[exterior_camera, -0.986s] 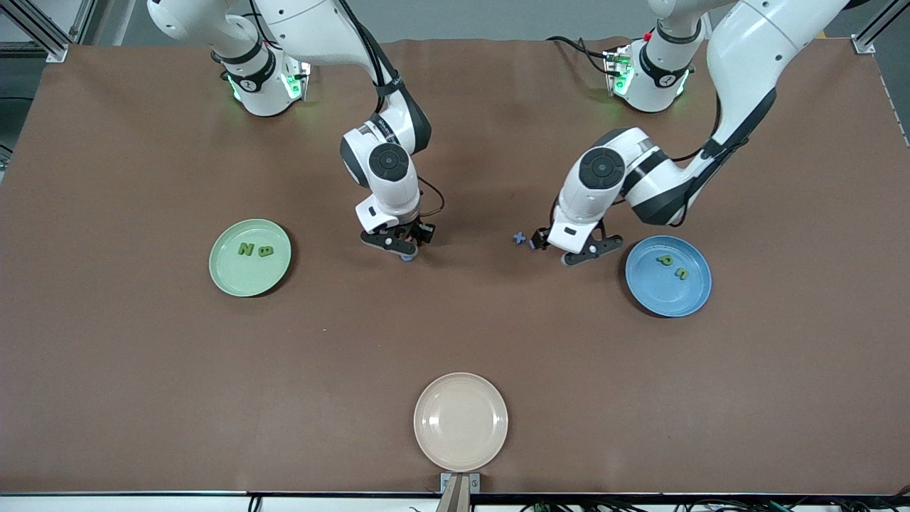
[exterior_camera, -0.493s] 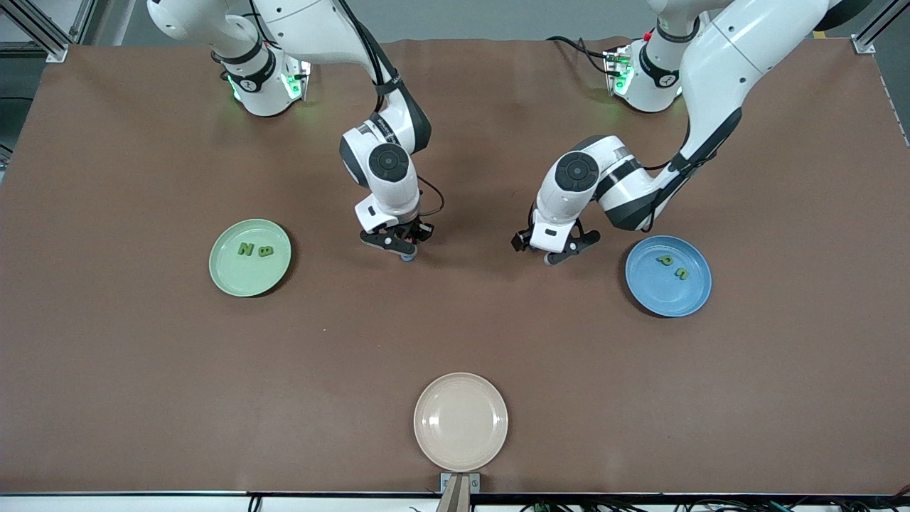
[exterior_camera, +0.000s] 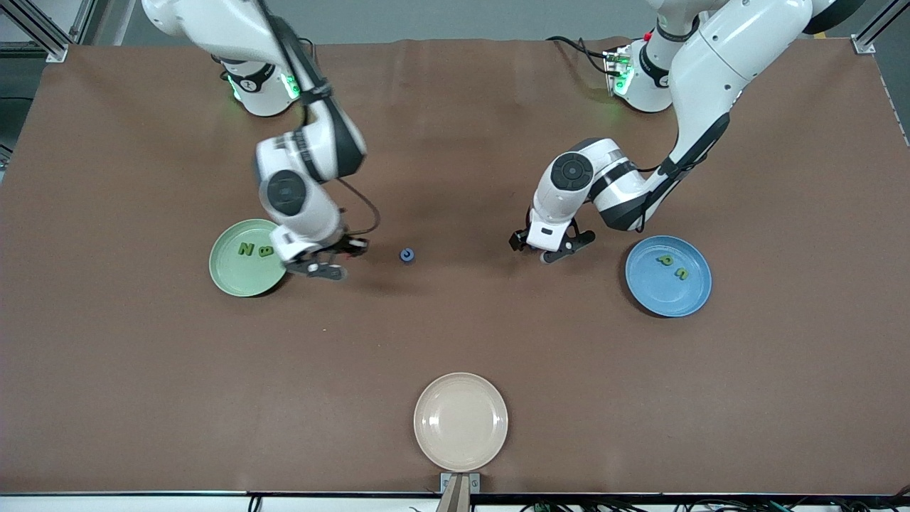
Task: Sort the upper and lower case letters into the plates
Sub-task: 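Carry the pink O to the green plate while the left gripper grasps the m, then release the O and reach the blue C while the left gripper lifts the m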
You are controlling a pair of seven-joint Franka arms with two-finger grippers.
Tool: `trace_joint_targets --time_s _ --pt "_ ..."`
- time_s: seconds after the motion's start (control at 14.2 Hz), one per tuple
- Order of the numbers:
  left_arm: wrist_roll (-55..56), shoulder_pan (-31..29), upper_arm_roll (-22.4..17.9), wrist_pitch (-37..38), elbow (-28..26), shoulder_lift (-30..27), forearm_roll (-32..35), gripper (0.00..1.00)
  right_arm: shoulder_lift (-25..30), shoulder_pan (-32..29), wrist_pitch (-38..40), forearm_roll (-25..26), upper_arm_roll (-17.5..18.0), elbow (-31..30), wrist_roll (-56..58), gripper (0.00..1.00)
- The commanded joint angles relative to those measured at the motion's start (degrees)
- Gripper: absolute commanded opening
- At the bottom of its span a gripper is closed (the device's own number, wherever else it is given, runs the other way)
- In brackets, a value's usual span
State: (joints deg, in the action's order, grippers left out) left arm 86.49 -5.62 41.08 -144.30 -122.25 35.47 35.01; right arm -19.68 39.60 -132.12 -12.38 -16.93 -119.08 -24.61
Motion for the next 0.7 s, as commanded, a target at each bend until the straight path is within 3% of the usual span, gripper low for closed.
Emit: trace_joint_targets --time_s 0.0,0.21,0.63 --pt "2.4 0.3 -1.2 -2.8 -0.2 0.8 2.8 1.00 3.4 -7.6 -1.2 -0.2 0.8 -5.6 12.6 0.00" --pt "2.6 0.7 -2.0 -3.3 -0.1 1.6 3.6 0.99 3.3 -15.4 -2.2 0.4 0.6 -7.0 25.3 0.00" --pt "4.0 0.8 -1.9 -3.0 -0.2 1.6 3.6 0.72 0.6 -24.7 -9.3 0.7 0.7 -7.8 40.0 0.00"
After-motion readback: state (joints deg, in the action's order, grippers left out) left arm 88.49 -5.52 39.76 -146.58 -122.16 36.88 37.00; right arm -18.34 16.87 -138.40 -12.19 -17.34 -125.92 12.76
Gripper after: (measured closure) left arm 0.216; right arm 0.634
